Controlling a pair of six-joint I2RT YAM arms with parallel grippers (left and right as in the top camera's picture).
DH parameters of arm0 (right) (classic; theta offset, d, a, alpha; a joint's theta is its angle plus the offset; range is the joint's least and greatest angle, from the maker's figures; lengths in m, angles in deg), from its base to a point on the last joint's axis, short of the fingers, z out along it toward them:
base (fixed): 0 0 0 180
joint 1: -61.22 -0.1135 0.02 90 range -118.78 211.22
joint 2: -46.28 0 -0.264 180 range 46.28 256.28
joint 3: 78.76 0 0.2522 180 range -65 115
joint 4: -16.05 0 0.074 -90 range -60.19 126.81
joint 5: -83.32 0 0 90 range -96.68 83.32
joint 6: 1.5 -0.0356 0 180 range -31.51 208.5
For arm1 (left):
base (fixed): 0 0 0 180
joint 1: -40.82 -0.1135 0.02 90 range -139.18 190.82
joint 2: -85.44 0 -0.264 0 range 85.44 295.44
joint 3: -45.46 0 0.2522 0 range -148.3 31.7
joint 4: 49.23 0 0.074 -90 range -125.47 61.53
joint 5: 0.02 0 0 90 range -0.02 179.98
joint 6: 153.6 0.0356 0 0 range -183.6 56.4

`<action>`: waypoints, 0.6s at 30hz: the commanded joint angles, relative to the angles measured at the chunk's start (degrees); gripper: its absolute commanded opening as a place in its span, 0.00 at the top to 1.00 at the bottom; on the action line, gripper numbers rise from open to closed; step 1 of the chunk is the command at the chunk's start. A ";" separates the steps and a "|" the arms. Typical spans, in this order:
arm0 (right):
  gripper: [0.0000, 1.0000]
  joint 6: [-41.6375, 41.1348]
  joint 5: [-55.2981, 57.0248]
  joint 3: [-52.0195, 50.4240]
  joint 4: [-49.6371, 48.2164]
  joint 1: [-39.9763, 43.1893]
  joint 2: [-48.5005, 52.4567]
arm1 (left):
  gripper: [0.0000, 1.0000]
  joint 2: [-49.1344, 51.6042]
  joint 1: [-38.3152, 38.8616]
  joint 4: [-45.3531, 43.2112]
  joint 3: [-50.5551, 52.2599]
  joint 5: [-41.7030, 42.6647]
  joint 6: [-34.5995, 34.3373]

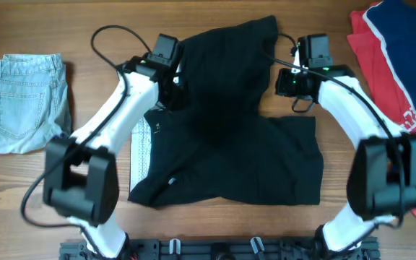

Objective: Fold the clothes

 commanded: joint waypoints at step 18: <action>0.56 5.55 -20.57 -0.07 -28.89 0.52 15.58 | 0.96 12.96 0.13 -5.16 0.02 -0.70 0.24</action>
